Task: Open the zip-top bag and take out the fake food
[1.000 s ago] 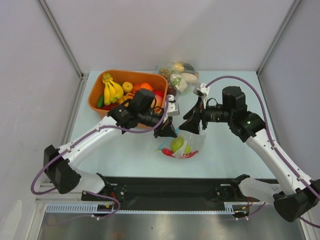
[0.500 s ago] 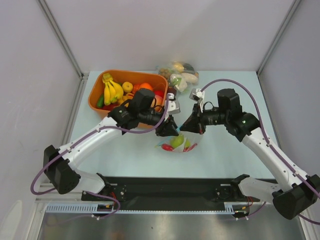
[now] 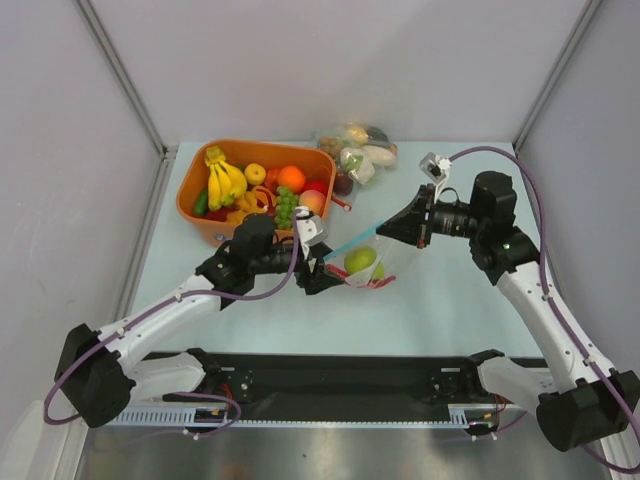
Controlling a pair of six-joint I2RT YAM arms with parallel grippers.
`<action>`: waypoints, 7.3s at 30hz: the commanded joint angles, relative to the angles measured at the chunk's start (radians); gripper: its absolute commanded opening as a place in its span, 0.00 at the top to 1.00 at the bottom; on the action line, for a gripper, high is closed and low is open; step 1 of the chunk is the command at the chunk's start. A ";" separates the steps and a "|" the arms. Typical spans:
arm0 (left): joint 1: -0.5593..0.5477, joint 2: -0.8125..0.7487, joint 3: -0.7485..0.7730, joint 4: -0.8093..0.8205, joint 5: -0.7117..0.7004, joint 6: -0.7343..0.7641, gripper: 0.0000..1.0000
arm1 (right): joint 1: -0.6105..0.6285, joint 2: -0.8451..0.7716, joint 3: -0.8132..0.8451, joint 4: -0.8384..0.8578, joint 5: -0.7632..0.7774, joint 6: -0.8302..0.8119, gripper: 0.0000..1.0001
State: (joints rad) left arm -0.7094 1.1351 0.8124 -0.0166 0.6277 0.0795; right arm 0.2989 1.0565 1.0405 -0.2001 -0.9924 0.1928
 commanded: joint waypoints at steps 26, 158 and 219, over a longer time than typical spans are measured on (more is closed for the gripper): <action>0.045 -0.074 -0.217 0.419 -0.080 -0.147 0.91 | -0.095 -0.058 -0.045 0.203 -0.152 0.180 1.00; -0.033 0.046 0.036 -0.051 0.234 -0.018 1.00 | 0.385 0.080 -0.102 0.103 0.129 -0.039 0.73; -0.045 -0.003 -0.022 -0.019 0.135 -0.034 0.99 | 0.372 0.057 -0.155 -0.073 0.159 -0.133 1.00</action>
State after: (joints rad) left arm -0.7612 1.1801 0.7948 -0.1116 0.7956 0.0345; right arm 0.6827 1.1442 0.8986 -0.2062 -0.8330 0.0818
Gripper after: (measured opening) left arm 0.015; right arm 0.129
